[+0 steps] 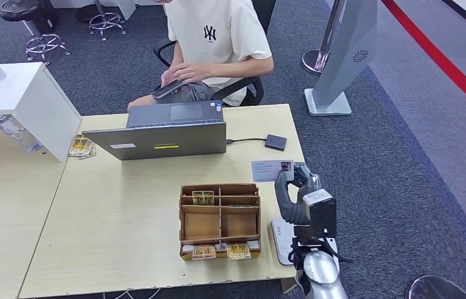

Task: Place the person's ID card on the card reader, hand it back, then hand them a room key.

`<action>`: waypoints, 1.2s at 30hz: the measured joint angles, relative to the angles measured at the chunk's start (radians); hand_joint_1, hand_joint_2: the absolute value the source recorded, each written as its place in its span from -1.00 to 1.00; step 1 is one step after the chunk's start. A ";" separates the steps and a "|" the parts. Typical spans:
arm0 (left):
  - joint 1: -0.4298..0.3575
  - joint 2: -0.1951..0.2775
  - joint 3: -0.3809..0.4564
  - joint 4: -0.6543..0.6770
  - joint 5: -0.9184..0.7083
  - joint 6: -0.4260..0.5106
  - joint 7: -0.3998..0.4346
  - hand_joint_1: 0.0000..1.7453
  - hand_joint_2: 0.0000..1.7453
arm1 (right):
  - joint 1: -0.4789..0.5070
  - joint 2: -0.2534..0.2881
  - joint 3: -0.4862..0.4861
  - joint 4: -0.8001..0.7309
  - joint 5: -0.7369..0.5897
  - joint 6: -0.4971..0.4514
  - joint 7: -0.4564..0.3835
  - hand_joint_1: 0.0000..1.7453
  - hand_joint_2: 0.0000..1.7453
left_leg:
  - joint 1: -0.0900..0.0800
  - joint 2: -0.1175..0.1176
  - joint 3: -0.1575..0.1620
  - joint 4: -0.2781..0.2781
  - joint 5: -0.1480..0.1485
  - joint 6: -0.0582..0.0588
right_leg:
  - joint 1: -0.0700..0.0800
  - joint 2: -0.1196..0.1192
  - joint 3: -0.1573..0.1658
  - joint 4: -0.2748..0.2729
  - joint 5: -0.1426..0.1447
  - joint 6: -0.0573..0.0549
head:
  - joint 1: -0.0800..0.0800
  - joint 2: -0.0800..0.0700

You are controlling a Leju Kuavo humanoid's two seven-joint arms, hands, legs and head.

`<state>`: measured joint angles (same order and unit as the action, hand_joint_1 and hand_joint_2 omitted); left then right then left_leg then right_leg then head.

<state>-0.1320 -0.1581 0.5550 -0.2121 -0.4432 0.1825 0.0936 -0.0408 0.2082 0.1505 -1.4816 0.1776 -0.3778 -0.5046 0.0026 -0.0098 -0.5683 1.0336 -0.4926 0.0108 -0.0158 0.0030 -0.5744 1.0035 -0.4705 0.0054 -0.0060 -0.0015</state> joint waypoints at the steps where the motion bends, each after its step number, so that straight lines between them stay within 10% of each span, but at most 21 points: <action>1: 0.001 0.001 0.002 0.000 0.001 -0.001 -0.001 -1.00 -1.00 | 0.001 -0.010 0.007 0.001 -0.032 0.022 0.004 1.00 1.00 | 0.000 0.000 0.000 0.000 0.000 0.000 | 0.000 0.000 0.000 0.000 0.000 0.000 | 0.000 0.000; 17: 0.011 0.015 0.035 0.000 0.010 -0.007 -0.017 -1.00 -1.00 | 0.019 -0.164 -0.027 0.006 -0.166 0.167 0.022 1.00 1.00 | 0.000 0.000 0.000 0.000 0.000 0.000 | 0.000 0.000 0.000 0.000 0.000 0.000 | 0.000 0.000; 36: 0.047 0.000 0.004 0.000 -0.177 -0.082 -0.116 -1.00 -1.00 | 0.000 -0.288 -0.304 0.281 -0.162 0.542 -0.077 1.00 1.00 | -0.001 -0.002 0.000 0.001 -0.001 0.001 | -0.001 -0.002 0.000 -0.001 0.000 0.001 | 0.000 0.000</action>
<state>-0.0849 -0.1582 0.5590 -0.2122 -0.6200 0.1009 -0.0227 -0.0407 -0.0803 -0.1536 -1.2002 0.0158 0.1640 -0.5819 0.0016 -0.0114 -0.5687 1.0341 -0.4935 0.0118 -0.0163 0.0011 -0.5742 1.0025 -0.4707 0.0062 -0.0061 -0.0015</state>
